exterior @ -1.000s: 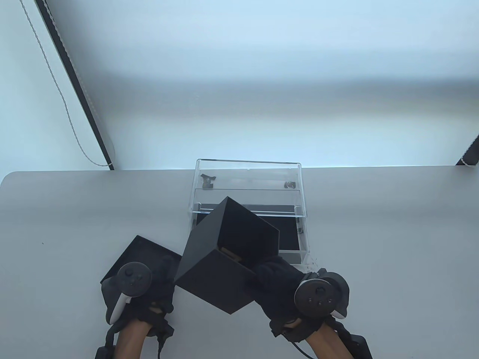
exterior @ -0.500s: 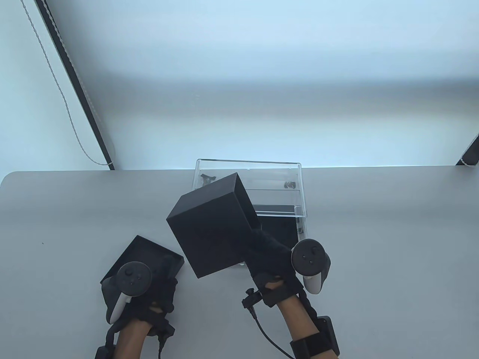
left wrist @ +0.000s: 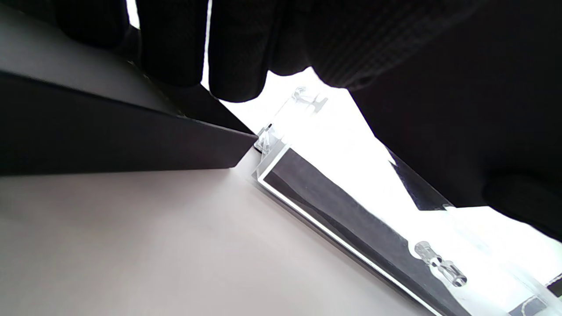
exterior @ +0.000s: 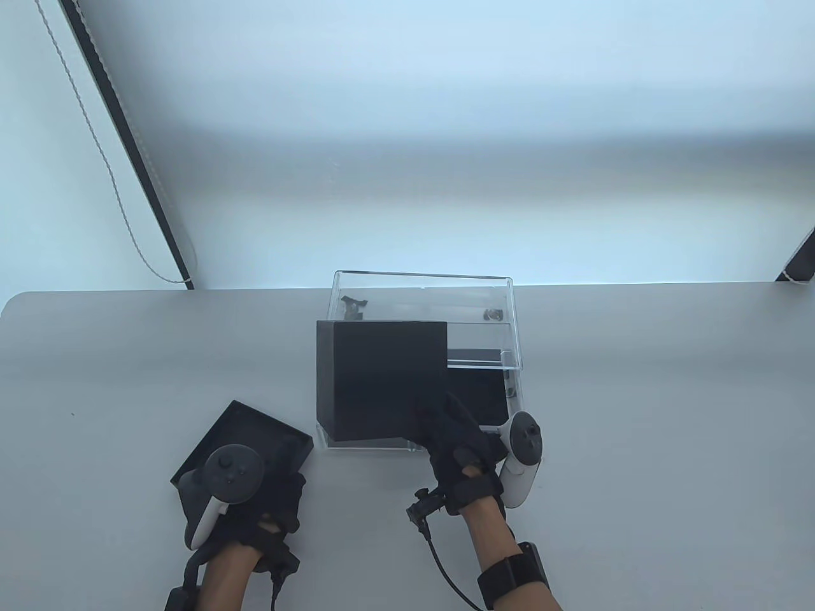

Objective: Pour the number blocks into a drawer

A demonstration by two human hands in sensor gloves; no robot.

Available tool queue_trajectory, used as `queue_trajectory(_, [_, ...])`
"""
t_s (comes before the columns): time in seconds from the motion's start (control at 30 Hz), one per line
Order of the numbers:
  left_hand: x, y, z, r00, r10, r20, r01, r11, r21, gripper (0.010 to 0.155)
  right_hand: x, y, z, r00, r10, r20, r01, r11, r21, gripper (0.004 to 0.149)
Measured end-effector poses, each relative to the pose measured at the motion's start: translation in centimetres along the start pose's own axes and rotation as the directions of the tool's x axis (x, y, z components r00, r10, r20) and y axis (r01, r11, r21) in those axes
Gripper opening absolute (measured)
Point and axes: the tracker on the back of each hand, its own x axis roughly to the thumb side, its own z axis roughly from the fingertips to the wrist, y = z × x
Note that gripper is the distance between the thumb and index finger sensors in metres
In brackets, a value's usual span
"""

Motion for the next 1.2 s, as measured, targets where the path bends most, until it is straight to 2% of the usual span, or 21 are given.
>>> queue_trajectory(0.1, [0.1, -0.1, 0.0, 1.0, -0.005, -0.001, 0.005, 1.0, -0.005, 0.064, -0.5, 0.2, -0.1, 0.995, -0.099, -0.004, 0.099, 0.995, -0.004, 0.041])
queue_trajectory(0.3, [0.2, -0.2, 0.0, 1.0, -0.01, -0.001, 0.01, 1.0, -0.01, 0.064, -1.1, 0.0, -0.2, 0.989, -0.146, -0.016, 0.146, 0.989, -0.01, 0.041])
queue_trajectory(0.47, [0.2, -0.3, 0.0, 1.0, -0.012, -0.003, 0.012, 1.0, -0.014, 0.065, -1.2, -0.2, -0.2, 0.966, -0.259, -0.007, 0.259, 0.966, -0.021, 0.042])
queue_trajectory(0.77, [0.3, -0.3, 0.0, 1.0, -0.011, 0.0, 0.011, 1.0, -0.013, 0.064, -0.8, -0.2, -0.1, 0.95, -0.311, 0.01, 0.311, 0.95, -0.013, 0.042])
queue_trajectory(0.97, [0.2, -0.2, 0.0, 1.0, -0.002, 0.001, 0.002, 1.0, -0.01, 0.065, 0.7, -0.2, 0.3, 0.968, -0.251, 0.031, 0.25, 0.968, 0.008, 0.042])
queue_trajectory(1.2, [0.2, -0.1, 0.0, 1.0, 0.0, 0.001, 0.0, 1.0, -0.009, 0.064, 3.7, -1.0, 1.6, 0.996, -0.059, 0.067, 0.054, 0.996, 0.069, 0.041])
